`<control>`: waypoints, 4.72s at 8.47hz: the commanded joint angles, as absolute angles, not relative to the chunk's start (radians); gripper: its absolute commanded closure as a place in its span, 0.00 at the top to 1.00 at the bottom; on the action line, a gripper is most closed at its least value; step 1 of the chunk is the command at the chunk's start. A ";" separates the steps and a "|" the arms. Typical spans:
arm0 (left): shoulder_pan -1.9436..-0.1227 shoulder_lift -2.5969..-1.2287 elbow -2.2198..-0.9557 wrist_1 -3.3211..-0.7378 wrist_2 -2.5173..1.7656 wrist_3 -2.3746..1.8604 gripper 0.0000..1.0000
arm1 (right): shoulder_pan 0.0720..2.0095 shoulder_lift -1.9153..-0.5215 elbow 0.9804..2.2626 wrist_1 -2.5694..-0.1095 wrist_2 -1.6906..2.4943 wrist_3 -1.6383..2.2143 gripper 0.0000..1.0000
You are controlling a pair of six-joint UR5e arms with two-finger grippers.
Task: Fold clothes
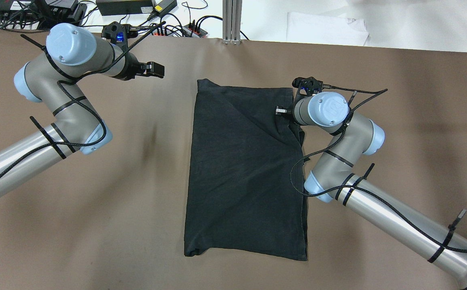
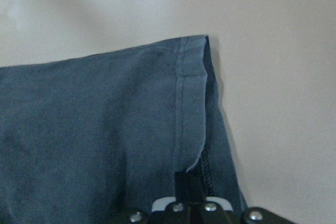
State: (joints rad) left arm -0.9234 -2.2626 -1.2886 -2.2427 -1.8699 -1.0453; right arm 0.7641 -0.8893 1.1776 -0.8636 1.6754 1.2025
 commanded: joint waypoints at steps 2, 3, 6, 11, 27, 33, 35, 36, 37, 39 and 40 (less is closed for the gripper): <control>-0.923 -2.263 -1.289 -2.243 -1.870 -1.045 1.00 | 0.791 -0.896 1.178 -0.864 1.683 1.184 0.00; -0.923 -2.263 -1.289 -2.243 -1.870 -1.046 1.00 | 0.814 -0.896 1.177 -0.865 1.698 1.166 0.00; -0.922 -2.264 -1.289 -2.243 -1.870 -1.046 1.00 | 0.839 -0.911 1.175 -0.865 1.704 1.151 0.00; -0.923 -2.267 -1.290 -2.243 -1.870 -1.048 1.00 | 0.848 -0.919 1.183 -0.862 1.732 1.155 0.95; -0.922 -2.293 -1.293 -2.243 -1.873 -1.049 1.00 | 0.477 -1.364 1.822 -0.854 1.750 1.807 0.94; -0.922 -2.299 -1.289 -2.241 -1.871 -1.045 1.00 | 0.400 -1.394 1.812 -0.854 1.664 1.801 0.94; -0.922 -2.301 -1.289 -2.241 -1.871 -1.046 1.00 | 0.400 -1.402 1.822 -0.854 1.664 1.805 0.94; -0.922 -2.301 -1.289 -2.241 -1.871 -1.046 1.00 | 0.400 -1.401 1.854 -0.854 1.669 1.805 0.94; -0.922 -2.301 -1.289 -2.241 -1.871 -1.045 1.00 | 0.403 -1.410 1.918 -0.861 1.672 1.805 0.94; -0.922 -2.301 -1.289 -2.241 -1.871 -1.046 1.00 | 0.397 -1.437 1.948 -0.861 1.663 1.813 0.94; -0.922 -2.301 -1.289 -2.241 -1.871 -1.046 1.00 | 0.394 -1.437 1.931 -0.859 1.660 1.825 0.94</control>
State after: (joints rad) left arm -0.9219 -2.3009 -1.2886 -2.2411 -1.8714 -1.0454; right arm 0.3998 -1.4284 1.9326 -0.8598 1.6669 1.8104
